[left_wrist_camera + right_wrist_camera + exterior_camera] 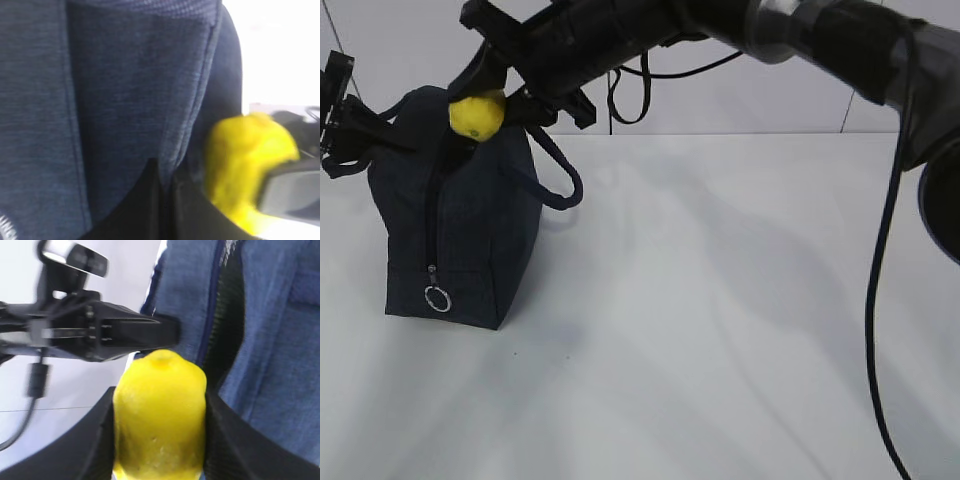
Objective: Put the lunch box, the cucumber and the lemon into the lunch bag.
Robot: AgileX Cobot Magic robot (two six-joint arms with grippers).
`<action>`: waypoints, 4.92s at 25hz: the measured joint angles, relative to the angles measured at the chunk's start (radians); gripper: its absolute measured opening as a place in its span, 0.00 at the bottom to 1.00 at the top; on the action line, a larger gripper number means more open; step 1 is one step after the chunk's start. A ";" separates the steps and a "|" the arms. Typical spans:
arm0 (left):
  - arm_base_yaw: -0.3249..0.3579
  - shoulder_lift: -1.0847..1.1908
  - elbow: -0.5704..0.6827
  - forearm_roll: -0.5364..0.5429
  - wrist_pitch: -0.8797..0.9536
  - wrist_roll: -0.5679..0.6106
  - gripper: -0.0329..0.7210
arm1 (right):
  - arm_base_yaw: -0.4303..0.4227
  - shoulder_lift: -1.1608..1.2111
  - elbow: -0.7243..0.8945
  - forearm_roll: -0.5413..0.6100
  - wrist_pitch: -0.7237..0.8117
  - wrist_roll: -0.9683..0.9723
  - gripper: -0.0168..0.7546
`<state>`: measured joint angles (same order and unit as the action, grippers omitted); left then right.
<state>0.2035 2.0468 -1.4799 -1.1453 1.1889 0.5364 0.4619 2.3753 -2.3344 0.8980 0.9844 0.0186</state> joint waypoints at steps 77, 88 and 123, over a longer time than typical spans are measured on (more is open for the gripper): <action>-0.020 -0.004 0.000 0.123 -0.002 0.023 0.03 | -0.012 0.110 -0.381 -0.536 0.271 0.210 0.69; -0.020 -0.004 0.000 0.123 -0.002 0.023 0.03 | -0.004 0.115 -0.327 -0.519 0.271 0.257 0.69; -0.032 -0.004 0.000 0.053 -0.002 0.023 0.03 | -0.004 0.179 -0.326 -0.509 0.271 0.241 0.18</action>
<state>0.1717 2.0430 -1.4799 -1.0924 1.1871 0.5596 0.4575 2.5547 -2.6606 0.3894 1.2553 0.2592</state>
